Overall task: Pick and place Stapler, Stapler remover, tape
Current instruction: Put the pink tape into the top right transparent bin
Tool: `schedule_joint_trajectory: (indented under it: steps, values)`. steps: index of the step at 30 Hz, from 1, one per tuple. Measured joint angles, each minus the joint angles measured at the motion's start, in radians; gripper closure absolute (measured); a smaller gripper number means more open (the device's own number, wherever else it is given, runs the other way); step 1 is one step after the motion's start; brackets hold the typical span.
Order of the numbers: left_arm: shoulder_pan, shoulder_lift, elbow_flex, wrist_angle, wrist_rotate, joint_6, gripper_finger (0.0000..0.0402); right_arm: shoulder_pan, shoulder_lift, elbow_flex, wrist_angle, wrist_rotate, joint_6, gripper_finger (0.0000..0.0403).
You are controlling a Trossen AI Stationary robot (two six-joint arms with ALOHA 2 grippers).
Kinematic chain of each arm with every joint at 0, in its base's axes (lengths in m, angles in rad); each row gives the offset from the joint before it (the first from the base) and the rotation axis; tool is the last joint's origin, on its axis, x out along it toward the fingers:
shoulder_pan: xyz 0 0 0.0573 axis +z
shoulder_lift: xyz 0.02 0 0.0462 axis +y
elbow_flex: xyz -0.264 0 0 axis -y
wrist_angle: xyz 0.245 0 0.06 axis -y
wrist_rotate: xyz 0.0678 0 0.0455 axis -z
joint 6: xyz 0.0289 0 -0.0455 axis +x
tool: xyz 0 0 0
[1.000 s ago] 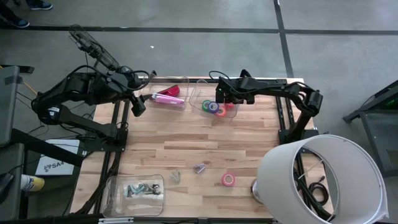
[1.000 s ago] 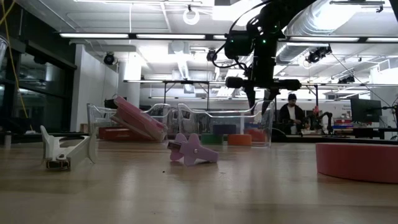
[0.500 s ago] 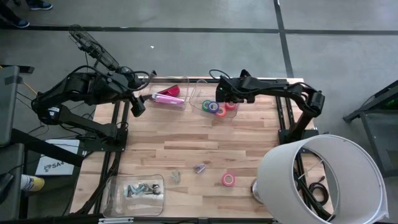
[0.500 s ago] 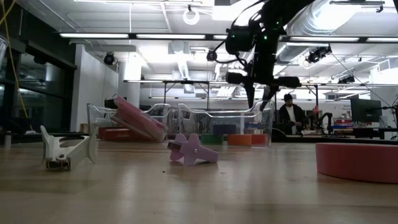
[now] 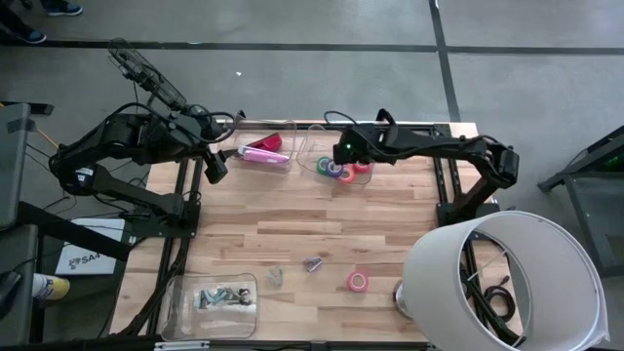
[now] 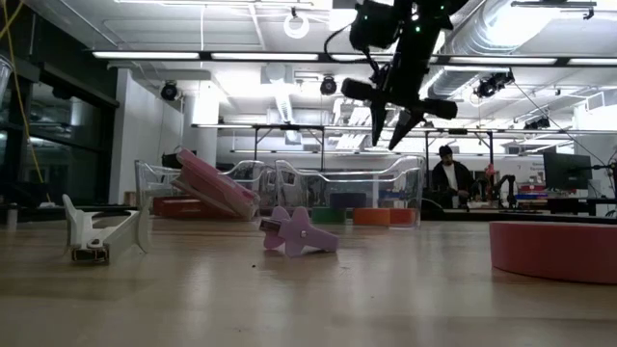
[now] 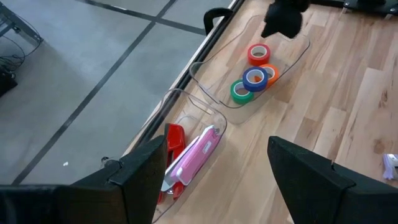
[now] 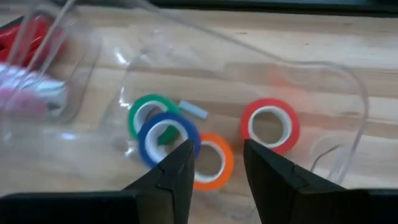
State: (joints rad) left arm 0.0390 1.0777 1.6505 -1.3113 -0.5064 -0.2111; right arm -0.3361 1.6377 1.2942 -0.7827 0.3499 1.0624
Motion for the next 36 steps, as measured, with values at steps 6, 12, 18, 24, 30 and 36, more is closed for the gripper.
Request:
schedule_joint_trajectory:
  steps: [6, 12, 18, 24, 30, 36]
  values:
    - [0.000, 0.000, 0.000, 0.000, 0.001, 0.000, 0.0128, 0.083, -0.017, 0.000, 0.002, -0.024, 0.017, 0.0274]
    - [0.000, 0.000, 0.000, 0.000, 0.001, 0.000, 0.0128, 0.187, -0.017, 0.000, -0.001, -0.077, 0.060, 0.0274]
    - [0.000, 0.000, 0.000, 0.000, 0.002, 0.006, 0.0128, 0.302, -0.017, 0.000, -0.007, -0.157, 0.128, 0.0274]
    - [0.000, 0.000, 0.000, 0.000, 0.011, 0.007, 0.0128, 0.406, -0.017, 0.000, -0.060, -0.227, 0.026, 0.0274]
    - [0.000, 0.000, 0.000, 0.000, 0.027, 0.027, 0.0128, 0.508, -0.017, 0.000, -0.095, -0.317, -0.307, 0.0274]
    - [0.000, 0.000, 0.000, 0.000, 0.028, 0.032, 0.0128, 0.609, -0.017, 0.000, -0.078, -0.341, -0.503, 0.0274]
